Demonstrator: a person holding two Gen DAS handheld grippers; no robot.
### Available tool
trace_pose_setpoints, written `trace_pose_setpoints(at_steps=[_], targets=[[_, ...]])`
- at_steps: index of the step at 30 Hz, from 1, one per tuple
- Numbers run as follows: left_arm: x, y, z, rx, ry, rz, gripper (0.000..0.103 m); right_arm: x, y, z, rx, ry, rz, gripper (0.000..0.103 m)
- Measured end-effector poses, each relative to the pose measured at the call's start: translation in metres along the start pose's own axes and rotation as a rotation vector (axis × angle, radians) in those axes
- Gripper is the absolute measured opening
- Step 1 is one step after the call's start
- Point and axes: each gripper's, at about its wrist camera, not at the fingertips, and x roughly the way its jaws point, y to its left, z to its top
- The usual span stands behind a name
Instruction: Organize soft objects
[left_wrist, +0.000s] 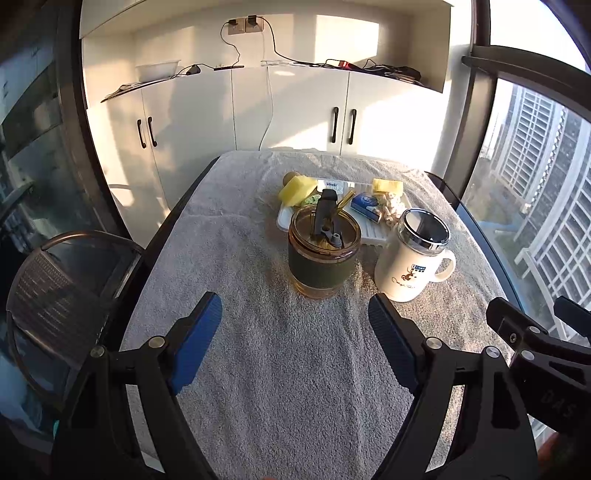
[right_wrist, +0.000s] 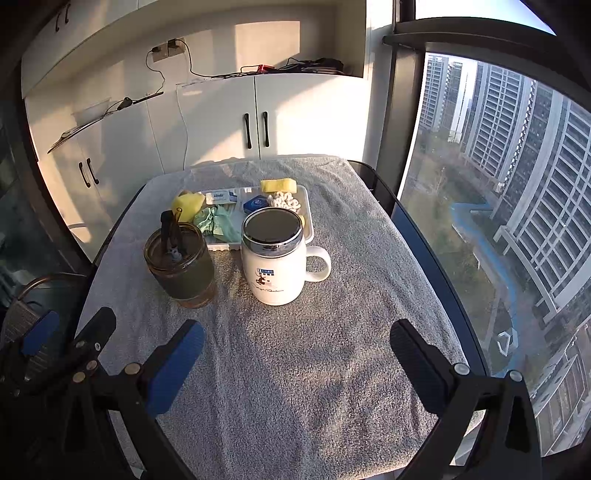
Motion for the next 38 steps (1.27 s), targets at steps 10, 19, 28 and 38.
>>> trace_pose_setpoints(at_steps=[10, 19, 28, 38], targets=[[-0.0022, -0.0008, -0.0003, 0.003, -0.014, 0.004, 0.081, 0.0001, 0.0008, -0.0007, -0.001, -0.003, 0.001, 0.103], [-0.0024, -0.0015, -0.0005, 0.004, -0.014, 0.006, 0.081, -0.0006, 0.0017, -0.0012, -0.002, -0.004, -0.004, 0.103], [-0.0029, 0.0003, 0.0016, 0.011, -0.014, 0.015, 0.081, -0.0002, 0.0017, -0.0010, -0.003, 0.000, -0.005, 0.103], [-0.0028, 0.0004, 0.0014, 0.033, -0.034, 0.045, 0.081, -0.0001, 0.0031, -0.0010, -0.001, 0.004, -0.004, 0.103]])
